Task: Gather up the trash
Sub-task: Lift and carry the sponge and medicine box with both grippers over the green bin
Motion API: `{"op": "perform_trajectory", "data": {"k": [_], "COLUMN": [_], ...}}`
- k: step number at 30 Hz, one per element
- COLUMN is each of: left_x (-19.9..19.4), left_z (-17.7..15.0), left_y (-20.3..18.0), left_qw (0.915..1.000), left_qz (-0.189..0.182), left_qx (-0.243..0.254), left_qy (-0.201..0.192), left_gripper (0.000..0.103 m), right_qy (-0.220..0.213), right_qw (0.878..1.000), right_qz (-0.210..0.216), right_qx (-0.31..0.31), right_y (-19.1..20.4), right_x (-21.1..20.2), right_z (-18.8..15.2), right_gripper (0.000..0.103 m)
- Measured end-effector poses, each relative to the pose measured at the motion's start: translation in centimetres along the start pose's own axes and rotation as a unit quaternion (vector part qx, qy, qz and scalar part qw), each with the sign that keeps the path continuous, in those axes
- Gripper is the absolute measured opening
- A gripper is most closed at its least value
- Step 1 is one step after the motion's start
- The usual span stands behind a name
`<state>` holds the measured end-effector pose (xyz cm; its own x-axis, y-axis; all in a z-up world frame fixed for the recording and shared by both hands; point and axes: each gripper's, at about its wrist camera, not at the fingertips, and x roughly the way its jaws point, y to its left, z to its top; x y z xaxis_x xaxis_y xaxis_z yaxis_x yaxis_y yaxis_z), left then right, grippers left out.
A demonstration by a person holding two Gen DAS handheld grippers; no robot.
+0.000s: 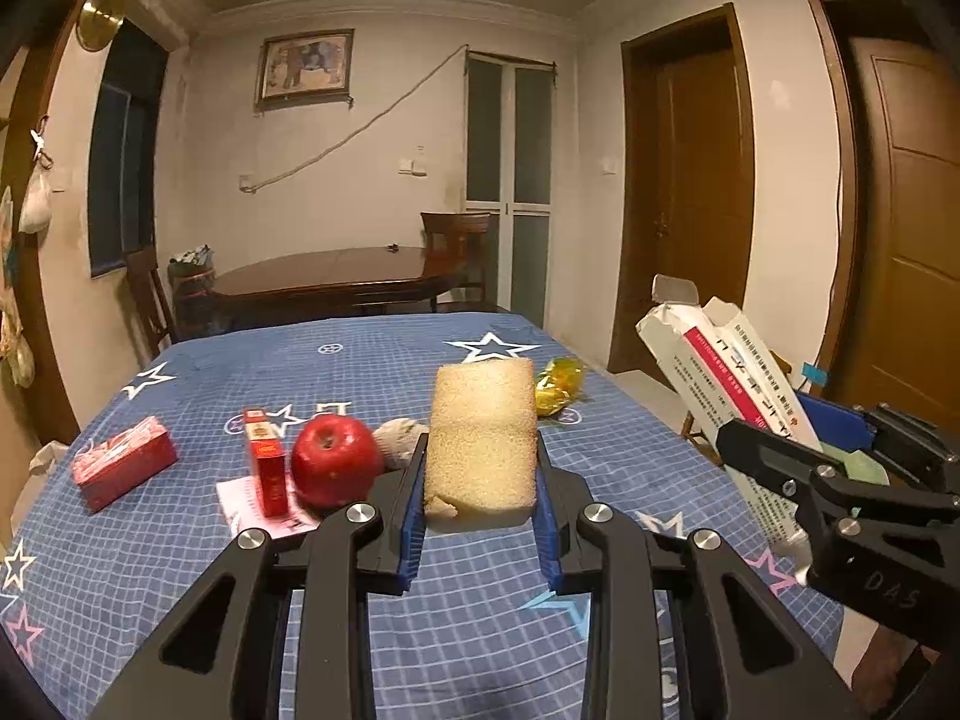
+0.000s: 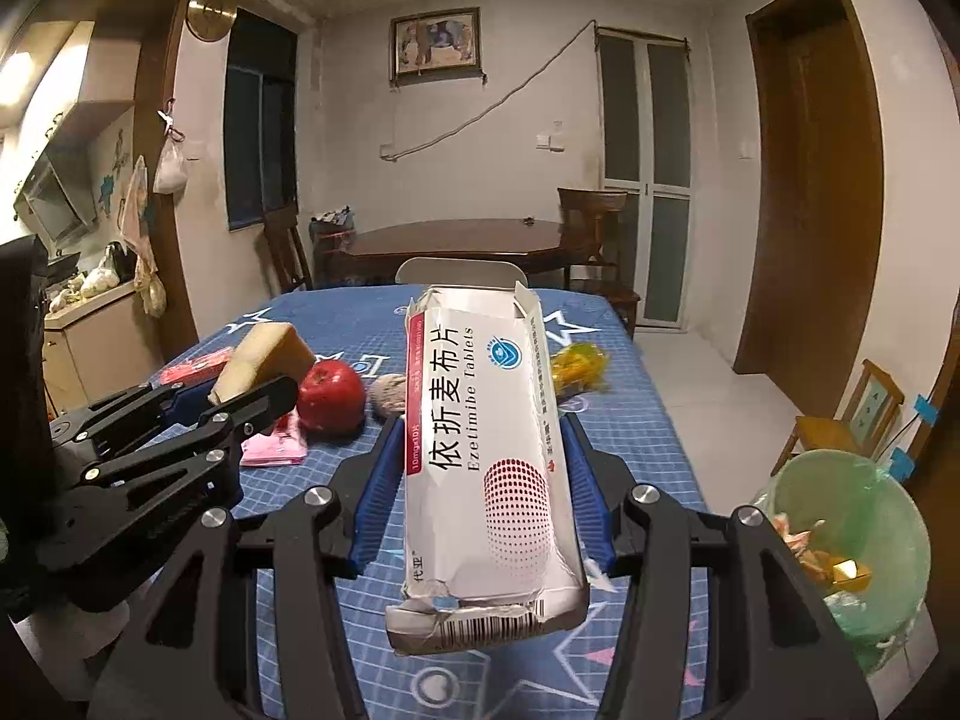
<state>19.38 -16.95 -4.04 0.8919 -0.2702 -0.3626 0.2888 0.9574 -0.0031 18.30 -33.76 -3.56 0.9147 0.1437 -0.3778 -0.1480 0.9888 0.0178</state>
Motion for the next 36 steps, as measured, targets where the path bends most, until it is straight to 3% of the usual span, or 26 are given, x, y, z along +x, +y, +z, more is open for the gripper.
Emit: {"op": "perform_trajectory", "data": {"k": [10, 18, 26, 36], "left_x": [1.9, 4.1, 7.3, 13.7], "left_z": [1.8, 4.0, 5.5, 4.4], "left_y": [-4.2, -9.8, -17.7, -27.1], "left_qw": [0.999, 0.9949, 0.9859, 0.9648], "left_qz": [-0.04, -0.094, -0.154, -0.233], "left_qx": [0.019, 0.036, 0.063, 0.084], "left_qy": [0.004, 0.006, 0.021, 0.086], "left_gripper": [0.031, 0.031, 0.031, 0.031], "right_qy": [0.004, 0.012, 0.032, 0.099], "right_qw": [0.999, 0.994, 0.986, 0.973], "right_qz": [-0.04, -0.101, -0.158, -0.19], "right_qx": [0.011, 0.03, 0.052, 0.082], "right_y": [-4.3, -10.2, -16.3, -23.7], "right_x": [-1.3, -2.6, -3.4, -2.1], "right_z": [0.4, 1.1, 0.9, -1.3], "right_gripper": [0.05, 0.05, 0.05, 0.05]}}
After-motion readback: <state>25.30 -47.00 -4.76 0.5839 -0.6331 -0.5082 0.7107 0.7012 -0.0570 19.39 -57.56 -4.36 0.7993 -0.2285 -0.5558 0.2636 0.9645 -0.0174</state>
